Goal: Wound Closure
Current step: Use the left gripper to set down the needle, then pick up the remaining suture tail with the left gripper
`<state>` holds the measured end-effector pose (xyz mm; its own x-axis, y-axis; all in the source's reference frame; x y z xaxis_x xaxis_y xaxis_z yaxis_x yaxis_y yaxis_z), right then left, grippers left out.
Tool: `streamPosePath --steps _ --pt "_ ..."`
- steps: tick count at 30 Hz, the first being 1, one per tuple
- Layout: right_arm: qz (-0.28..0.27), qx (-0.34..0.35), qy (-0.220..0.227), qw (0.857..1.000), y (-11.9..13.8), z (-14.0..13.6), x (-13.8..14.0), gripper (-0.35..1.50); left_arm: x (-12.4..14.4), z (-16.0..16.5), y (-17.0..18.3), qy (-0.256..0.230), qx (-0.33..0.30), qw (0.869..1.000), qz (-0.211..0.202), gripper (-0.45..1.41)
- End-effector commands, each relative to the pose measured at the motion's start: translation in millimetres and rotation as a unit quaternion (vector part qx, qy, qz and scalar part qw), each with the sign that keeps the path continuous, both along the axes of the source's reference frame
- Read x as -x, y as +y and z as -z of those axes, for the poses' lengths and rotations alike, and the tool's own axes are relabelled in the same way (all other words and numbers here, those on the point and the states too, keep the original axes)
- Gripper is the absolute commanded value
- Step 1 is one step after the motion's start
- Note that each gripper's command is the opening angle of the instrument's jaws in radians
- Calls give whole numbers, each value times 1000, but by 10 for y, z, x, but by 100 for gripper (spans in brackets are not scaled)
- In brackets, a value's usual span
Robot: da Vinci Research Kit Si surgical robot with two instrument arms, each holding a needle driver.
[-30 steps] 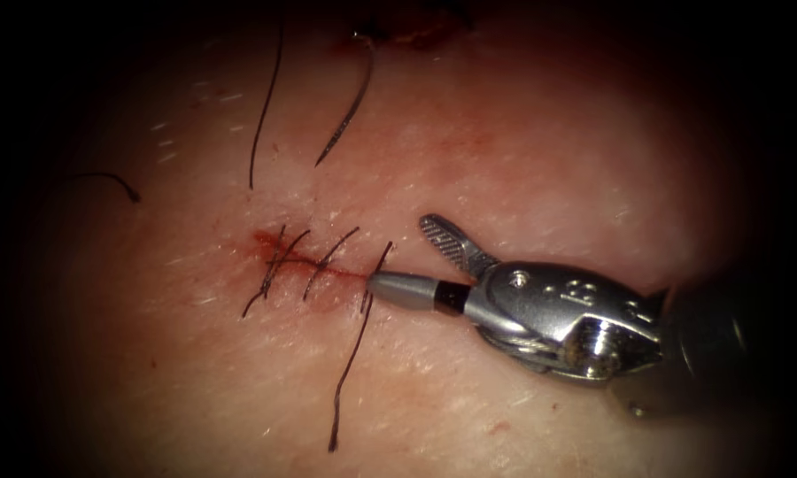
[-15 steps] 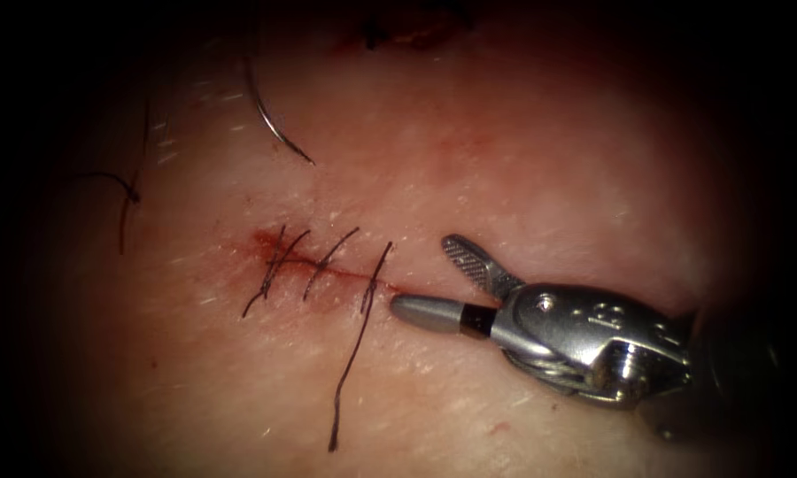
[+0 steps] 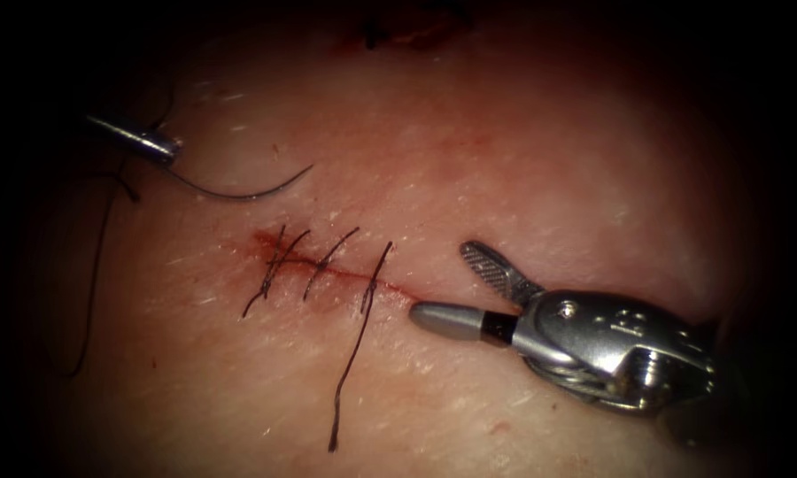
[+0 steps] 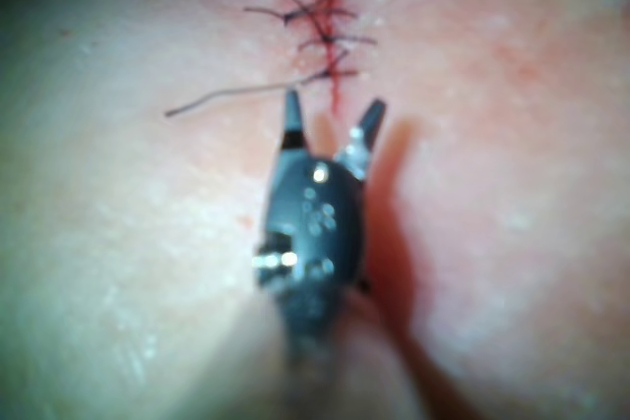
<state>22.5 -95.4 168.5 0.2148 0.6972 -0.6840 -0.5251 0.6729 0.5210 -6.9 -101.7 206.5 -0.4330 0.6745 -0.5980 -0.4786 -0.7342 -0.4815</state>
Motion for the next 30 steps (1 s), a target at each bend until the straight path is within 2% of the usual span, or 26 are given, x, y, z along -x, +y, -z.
streamPosePath --steps 1,6,8,10,14,18,20,25,30 --pt "0 -3 1 1000 -14 1 -8 147 17 2 -27 -16 -6 1000 -4 123" --pt "0 -3 1 1000 -17 2 -10 147 58 -2 -90 -55 4 998 -37 121" --pt "0 -3 1 1000 -19 4 -10 147 63 -7 -108 -69 10 996 -52 119" --pt "0 -3 1 1000 -20 4 -10 147 61 -10 -111 -71 12 996 -55 119" --pt "0 -3 1 1000 -23 5 -10 147 35 -26 -127 -46 31 997 -58 121" --pt "-1 -2 1 1000 -23 5 -13 147 6 -43 -145 -5 25 995 -93 121" --pt "-1 -2 1 1000 -23 5 -14 147 -11 -49 -159 6 14 995 -95 121" --pt "-2 -2 0 1000 -25 6 -16 147 -62 -64 -197 13 6 995 -100 121" --pt "-2 -2 0 1000 -25 6 -17 147 -122 -62 -214 36 -14 993 -111 123"
